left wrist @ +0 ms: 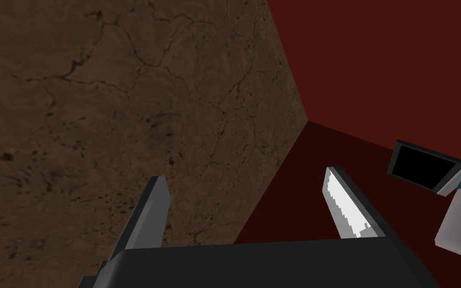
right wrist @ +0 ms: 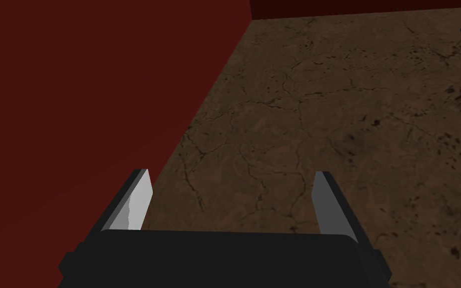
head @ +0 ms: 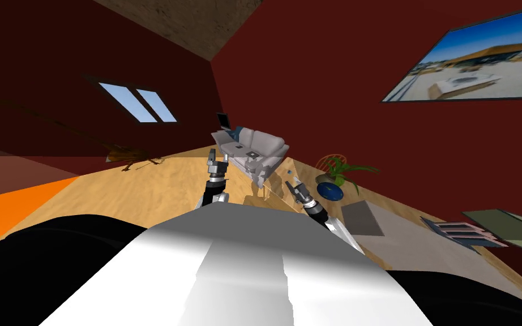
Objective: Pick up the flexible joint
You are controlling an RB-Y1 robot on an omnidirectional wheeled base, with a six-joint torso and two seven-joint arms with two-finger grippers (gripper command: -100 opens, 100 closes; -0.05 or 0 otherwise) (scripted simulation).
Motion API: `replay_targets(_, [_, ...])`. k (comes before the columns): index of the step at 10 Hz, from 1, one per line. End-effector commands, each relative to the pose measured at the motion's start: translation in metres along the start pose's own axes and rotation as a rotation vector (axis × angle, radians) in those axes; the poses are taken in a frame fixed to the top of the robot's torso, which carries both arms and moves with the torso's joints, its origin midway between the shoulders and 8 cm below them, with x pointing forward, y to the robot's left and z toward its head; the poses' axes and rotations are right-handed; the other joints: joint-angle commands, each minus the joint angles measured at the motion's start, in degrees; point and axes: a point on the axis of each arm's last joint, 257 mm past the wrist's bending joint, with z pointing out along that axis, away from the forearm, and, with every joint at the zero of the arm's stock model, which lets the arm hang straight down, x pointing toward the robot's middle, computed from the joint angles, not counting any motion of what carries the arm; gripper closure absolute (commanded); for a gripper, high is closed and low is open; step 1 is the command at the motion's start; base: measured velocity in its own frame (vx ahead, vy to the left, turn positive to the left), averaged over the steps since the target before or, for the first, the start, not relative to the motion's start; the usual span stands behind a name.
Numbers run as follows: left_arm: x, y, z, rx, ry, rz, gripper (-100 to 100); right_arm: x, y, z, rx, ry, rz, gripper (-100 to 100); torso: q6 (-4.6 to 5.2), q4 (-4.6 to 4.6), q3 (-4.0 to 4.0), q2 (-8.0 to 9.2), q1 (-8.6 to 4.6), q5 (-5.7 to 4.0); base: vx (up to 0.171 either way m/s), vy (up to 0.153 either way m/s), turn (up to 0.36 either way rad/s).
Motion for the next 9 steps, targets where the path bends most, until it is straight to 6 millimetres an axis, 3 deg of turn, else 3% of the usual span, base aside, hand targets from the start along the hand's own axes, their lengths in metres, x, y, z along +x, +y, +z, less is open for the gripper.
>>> replay_targets(1, [0.0, 0.0, 0.0, 0.0, 0.0, 0.0, 0, 0.021, -0.002, -0.01, -0.021, 0.079, -0.077, -100, 0.0, 0.0, 0.0, 0.0, 0.0, 0.0, -0.015, -0.015, 0.211])
replay_targets(6, [0.0, 0.0, 0.0, 0.0, 0.0, 0.0, 0, 0.062, -0.006, -0.035, -0.076, 0.241, -0.229, -100, -0.03, 0.0, 0.0, 0.0, -0.02, 0.0, -0.013, -0.016, 0.158])
replay_targets(9, [0.0, 0.0, 0.0, 0.0, 0.0, 0.0, 0, 0.097, -0.014, -0.066, -0.133, 0.38, -0.348, -100, 0.01, 0.0, -0.01, -0.03, 0.02, 0.0, -0.012, -0.01, 0.171])
